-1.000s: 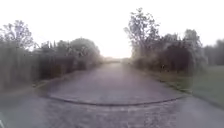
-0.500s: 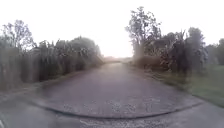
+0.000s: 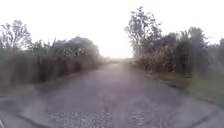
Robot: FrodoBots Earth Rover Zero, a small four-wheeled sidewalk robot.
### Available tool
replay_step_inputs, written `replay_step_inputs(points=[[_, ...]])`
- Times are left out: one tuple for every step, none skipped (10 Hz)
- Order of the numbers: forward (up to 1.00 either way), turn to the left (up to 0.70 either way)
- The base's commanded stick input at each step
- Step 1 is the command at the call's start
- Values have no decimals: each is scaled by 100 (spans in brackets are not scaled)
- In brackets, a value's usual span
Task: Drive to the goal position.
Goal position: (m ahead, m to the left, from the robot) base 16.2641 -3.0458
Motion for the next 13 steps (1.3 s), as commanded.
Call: replay_step_inputs(points=[[70,0],[70,0],[70,0],[70,0],[70,0],[70,0],[70,0],[70,0],[70,0],[70,0],[70,0],[70,-4],[70,-10]])
